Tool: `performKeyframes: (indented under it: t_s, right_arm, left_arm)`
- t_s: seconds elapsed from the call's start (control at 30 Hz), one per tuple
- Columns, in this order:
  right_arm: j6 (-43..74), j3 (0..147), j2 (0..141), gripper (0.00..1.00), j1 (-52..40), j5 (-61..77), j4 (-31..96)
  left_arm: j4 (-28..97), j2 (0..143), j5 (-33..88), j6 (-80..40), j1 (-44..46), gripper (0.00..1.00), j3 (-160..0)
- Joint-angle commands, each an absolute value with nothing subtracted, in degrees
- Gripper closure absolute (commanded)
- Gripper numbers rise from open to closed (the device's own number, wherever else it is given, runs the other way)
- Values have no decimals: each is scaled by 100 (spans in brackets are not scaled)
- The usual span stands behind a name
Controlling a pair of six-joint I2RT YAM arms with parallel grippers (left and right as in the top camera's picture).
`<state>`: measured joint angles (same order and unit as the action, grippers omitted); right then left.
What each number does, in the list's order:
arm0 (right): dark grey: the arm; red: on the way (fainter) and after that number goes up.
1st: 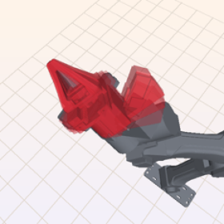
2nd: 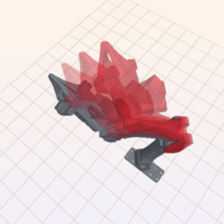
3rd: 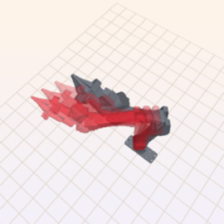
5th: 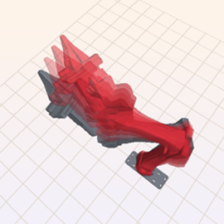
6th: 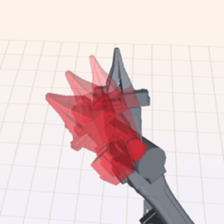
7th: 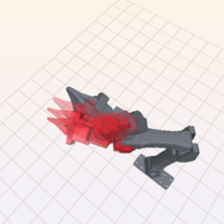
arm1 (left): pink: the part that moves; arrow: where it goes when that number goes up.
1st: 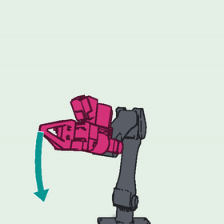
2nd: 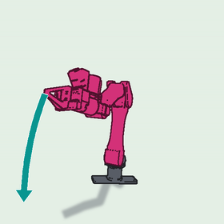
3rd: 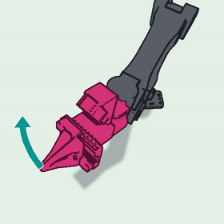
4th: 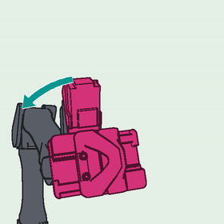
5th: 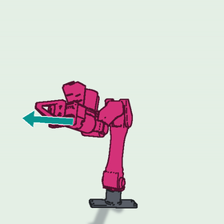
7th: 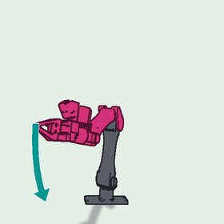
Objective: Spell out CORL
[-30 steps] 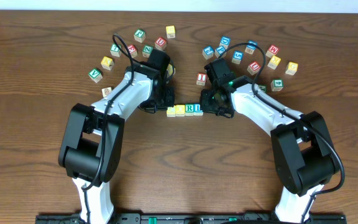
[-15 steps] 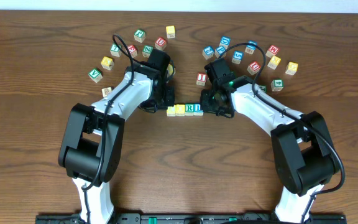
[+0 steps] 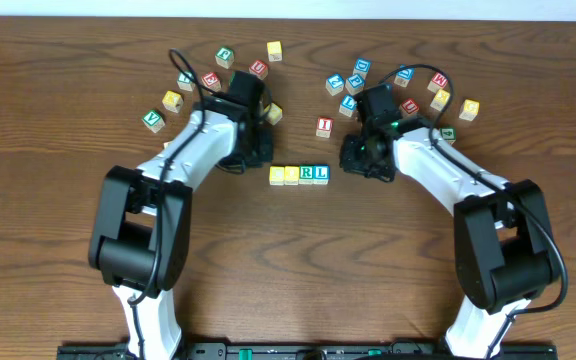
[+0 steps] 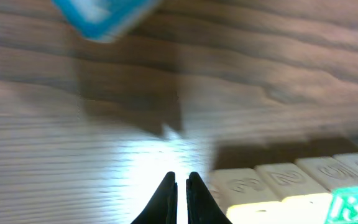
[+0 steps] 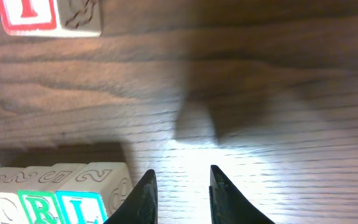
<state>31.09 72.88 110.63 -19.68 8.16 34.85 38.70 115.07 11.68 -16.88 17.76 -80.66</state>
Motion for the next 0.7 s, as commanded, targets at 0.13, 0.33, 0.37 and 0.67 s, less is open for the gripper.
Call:
performKeyframes:
  t_s: [0.13,0.33,0.37,0.67]
  right_arm:
    - [2545,7255,10586,74,-1828,851,3487]
    - [2335,7255,10342,68,-1831,801,3494]
    - [2296,7255,10304,67,-1831,786,3494]
    - [1920,7264,9953,55,-1772,696,3538]
  left_arm:
    - [4036,10916,1087,-1485,1306,92,-8213]
    - [4101,10449,1087,-1448,934,92,-8213]
    - [4110,10366,1087,-1409,871,92,-8213]
    - [4307,9677,913,-1245,239,85,-8211]
